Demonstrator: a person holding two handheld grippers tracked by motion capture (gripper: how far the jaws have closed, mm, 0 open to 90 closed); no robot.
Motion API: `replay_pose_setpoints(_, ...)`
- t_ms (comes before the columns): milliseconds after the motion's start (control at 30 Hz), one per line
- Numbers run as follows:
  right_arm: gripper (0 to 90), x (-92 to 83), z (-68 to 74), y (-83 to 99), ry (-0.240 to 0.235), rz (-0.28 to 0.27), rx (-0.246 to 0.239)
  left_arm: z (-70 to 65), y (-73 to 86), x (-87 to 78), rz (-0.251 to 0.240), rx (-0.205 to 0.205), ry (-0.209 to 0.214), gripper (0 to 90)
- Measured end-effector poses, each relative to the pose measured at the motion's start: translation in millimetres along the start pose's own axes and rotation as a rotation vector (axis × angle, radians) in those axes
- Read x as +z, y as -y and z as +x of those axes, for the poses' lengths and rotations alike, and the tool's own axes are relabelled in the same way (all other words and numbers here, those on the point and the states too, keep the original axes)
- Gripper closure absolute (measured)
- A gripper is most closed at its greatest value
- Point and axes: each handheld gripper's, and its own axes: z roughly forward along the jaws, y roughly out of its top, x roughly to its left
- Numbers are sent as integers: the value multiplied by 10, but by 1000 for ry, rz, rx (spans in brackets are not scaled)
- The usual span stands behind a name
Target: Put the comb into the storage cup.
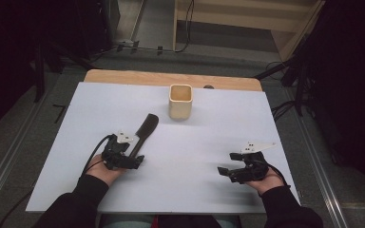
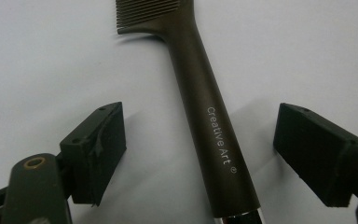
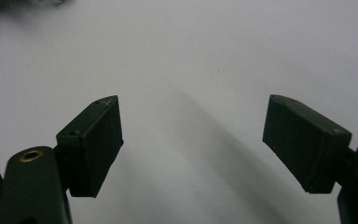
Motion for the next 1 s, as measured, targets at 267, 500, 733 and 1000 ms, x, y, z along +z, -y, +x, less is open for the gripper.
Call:
replay_pose_setpoints(267, 179, 6, 3, 1, 4, 1, -4, -6, 5, -27, -3, -23, -27, 283)
replay_pose_setpoints(500, 180, 6, 4, 1, 4, 3, -5, -38, 10, -68, 6, -32, -31, 425)
replay_pose_setpoints(733, 179, 13, 7, 2, 3, 8, -9, -87, 38, -83, -9, -31, -30, 546)
replay_pose_setpoints(1000, 179, 15, 8, 3, 6, 9, -9, -69, 45, -95, -11, -43, -14, 652)
